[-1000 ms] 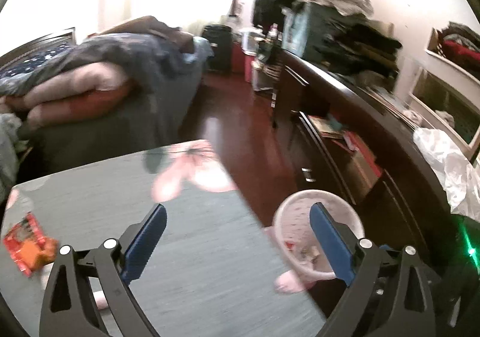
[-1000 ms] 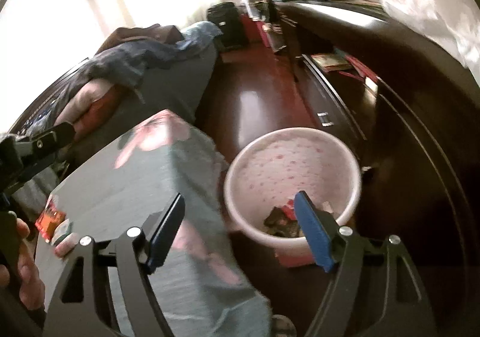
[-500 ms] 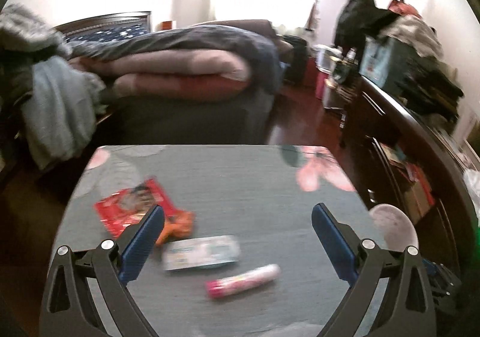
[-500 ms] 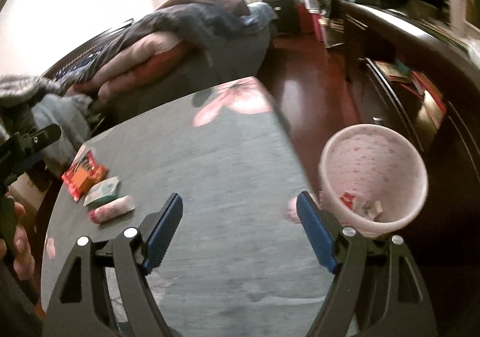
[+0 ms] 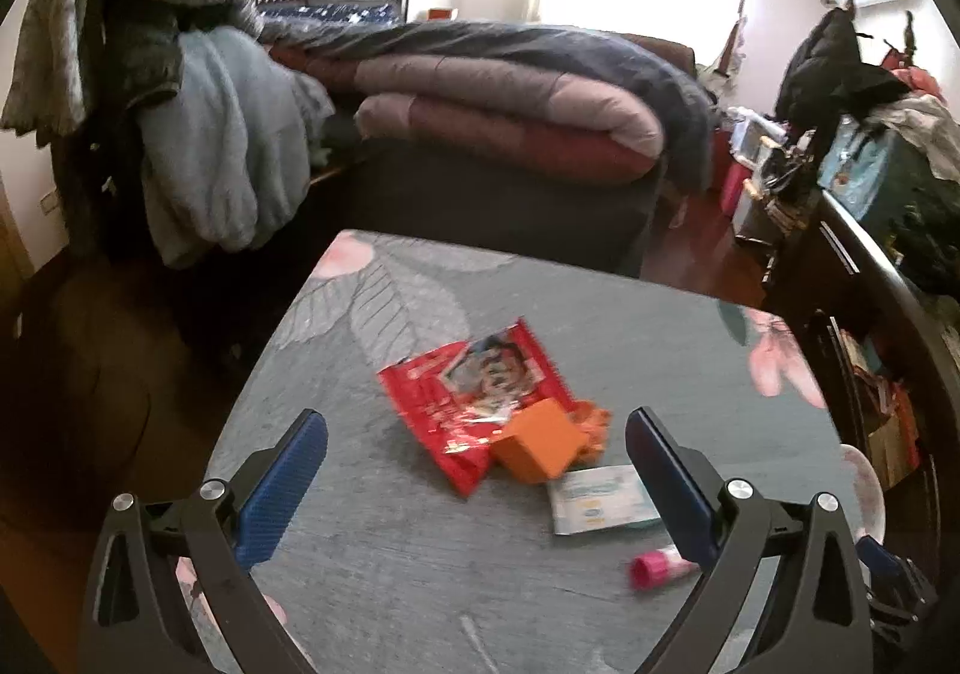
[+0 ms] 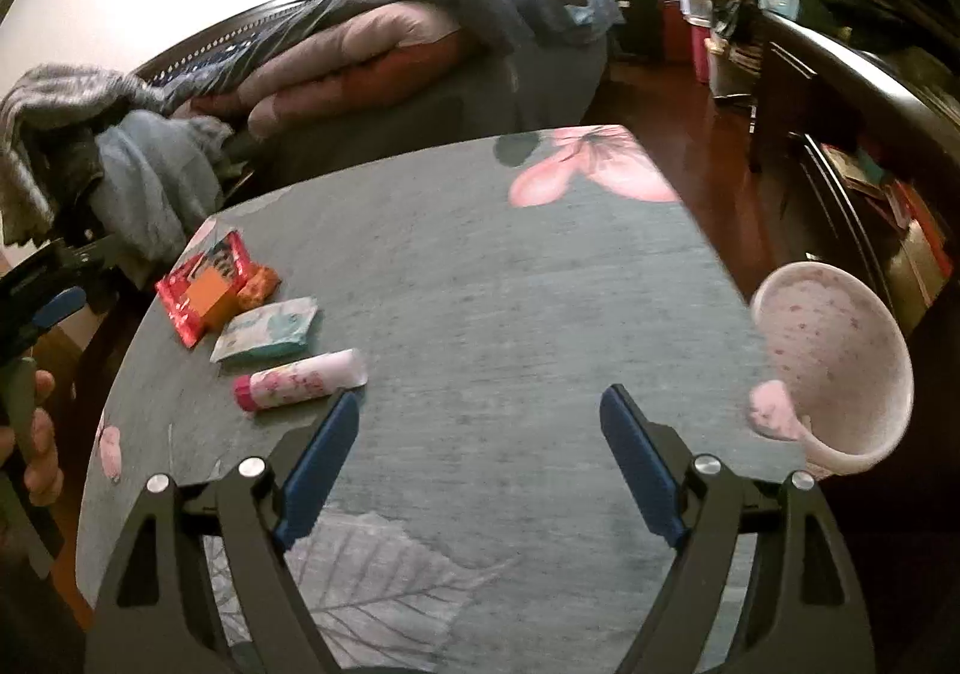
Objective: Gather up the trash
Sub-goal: 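Grasp the orange box with the left tool while the right tool grasps the pink glue stick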
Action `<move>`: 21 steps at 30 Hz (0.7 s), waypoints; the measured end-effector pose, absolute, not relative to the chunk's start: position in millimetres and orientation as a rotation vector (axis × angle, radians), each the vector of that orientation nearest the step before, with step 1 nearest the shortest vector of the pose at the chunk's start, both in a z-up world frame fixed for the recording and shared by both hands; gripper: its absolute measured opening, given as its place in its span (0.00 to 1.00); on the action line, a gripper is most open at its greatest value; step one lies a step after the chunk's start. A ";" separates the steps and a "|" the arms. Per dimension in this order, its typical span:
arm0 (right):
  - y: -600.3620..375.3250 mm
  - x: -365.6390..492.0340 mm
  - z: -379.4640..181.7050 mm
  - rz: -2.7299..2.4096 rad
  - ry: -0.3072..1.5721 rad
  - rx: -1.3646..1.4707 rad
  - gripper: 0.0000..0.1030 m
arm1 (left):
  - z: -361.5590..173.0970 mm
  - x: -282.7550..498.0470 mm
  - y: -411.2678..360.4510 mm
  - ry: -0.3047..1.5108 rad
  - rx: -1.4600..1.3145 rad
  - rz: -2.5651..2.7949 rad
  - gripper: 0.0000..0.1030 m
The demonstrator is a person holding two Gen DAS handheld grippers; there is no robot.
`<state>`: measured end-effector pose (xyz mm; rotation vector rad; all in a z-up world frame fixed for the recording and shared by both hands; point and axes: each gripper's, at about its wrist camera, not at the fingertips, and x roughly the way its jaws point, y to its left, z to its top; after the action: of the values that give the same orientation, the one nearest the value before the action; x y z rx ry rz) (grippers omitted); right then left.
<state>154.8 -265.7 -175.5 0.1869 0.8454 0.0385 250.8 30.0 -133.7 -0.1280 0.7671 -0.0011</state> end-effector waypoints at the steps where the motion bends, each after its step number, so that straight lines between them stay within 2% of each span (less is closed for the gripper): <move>1: -261.4 156.7 -176.5 0.045 0.850 0.179 0.81 | -140.5 255.5 33.1 0.786 -0.131 0.009 0.96; 16: -242.4 176.1 -193.1 0.094 0.897 0.160 0.81 | -190.0 299.0 -19.3 0.858 0.003 0.016 0.96; 19: -245.9 176.1 -191.2 0.094 0.890 0.164 0.81 | -199.2 306.4 -21.5 0.884 0.007 0.029 0.80; 21: -246.6 176.8 -190.1 0.094 0.886 0.167 0.81 | -200.5 305.8 -16.7 0.886 -0.052 -0.012 0.58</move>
<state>176.8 -246.6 -190.1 0.1668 0.8857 0.0938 305.8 -16.7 -200.5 -0.0517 0.8862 -0.0124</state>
